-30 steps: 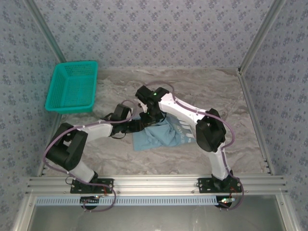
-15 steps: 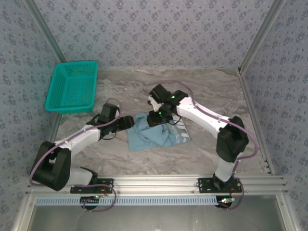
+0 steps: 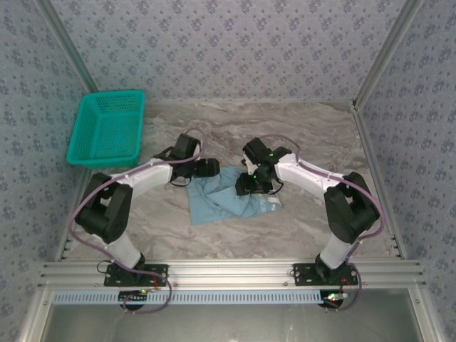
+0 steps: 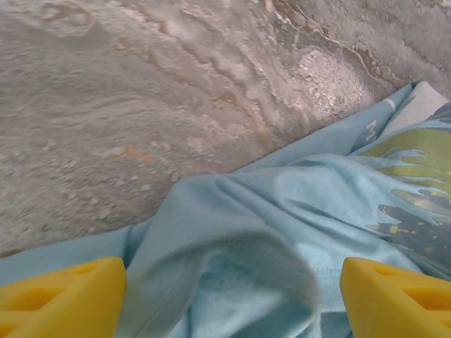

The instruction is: Fold the inside-out t-shirt

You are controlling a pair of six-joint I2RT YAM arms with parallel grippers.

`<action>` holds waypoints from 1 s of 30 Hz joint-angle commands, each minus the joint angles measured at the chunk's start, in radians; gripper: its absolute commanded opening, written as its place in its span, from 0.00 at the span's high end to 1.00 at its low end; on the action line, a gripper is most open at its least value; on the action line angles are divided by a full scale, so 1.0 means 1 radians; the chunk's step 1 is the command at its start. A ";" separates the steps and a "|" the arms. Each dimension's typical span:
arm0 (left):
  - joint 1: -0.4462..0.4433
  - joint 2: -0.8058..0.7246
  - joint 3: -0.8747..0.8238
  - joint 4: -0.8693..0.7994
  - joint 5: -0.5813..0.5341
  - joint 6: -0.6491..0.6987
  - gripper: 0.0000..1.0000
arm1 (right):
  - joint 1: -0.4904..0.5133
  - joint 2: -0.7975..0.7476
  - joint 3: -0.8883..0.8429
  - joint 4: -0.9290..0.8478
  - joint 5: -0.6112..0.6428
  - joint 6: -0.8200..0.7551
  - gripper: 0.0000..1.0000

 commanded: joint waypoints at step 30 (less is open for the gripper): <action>0.112 0.043 0.091 -0.019 0.126 0.046 1.00 | 0.023 -0.117 -0.071 0.144 0.015 -0.018 0.86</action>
